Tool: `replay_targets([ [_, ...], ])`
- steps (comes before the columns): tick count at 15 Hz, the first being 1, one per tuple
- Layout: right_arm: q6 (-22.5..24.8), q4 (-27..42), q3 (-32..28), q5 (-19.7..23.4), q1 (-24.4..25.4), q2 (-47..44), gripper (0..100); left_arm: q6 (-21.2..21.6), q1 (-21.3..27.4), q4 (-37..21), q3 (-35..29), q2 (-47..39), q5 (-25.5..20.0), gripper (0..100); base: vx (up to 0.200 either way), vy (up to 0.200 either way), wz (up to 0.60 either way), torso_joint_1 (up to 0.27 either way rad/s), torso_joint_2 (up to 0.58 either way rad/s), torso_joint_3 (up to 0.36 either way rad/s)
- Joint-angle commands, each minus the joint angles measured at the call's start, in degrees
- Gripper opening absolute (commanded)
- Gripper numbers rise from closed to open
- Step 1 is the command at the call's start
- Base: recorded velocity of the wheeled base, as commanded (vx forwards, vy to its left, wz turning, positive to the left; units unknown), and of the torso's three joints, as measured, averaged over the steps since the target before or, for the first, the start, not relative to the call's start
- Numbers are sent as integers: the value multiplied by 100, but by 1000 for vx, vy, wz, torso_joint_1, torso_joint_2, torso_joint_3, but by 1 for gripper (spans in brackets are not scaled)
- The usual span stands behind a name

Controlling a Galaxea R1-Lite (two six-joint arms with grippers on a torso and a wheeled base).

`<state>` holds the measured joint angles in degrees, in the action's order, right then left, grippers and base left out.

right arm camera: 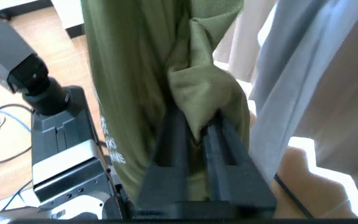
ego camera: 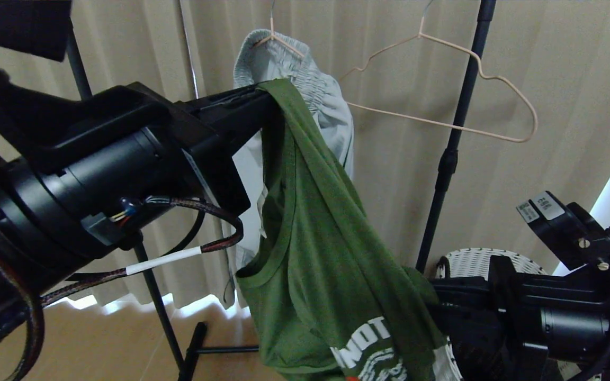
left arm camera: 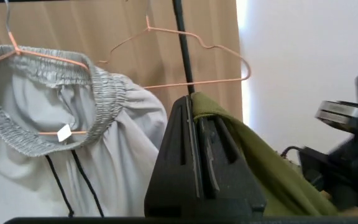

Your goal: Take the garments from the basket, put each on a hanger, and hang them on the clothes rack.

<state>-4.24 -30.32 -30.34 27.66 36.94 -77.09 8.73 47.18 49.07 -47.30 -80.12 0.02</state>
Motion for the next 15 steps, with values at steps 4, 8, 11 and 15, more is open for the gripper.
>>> replay_targets([
  [4, 433, -18, -7, 11, 77, 54, 100, -3, -235, -873, -7, -153, 42, 0, 0, 0, 0, 0, 0, 0],
  [8, 442, 0, -341, 20, 630, 80, 100, 6, -191, -1207, 63, -145, 33, 0, 0, 0, 0, 0, 0, 0],
  [11, 442, 17, -534, 3, 1017, -51, 100, 15, -60, -1189, 362, -145, -2, 0, 0, 0, 0, 0, 0, 0],
  [15, 442, 0, -930, 11, 1149, -403, 100, 15, 380, -1171, 529, -145, -187, 0, 0, 0, 0, 0, 0, 0],
])
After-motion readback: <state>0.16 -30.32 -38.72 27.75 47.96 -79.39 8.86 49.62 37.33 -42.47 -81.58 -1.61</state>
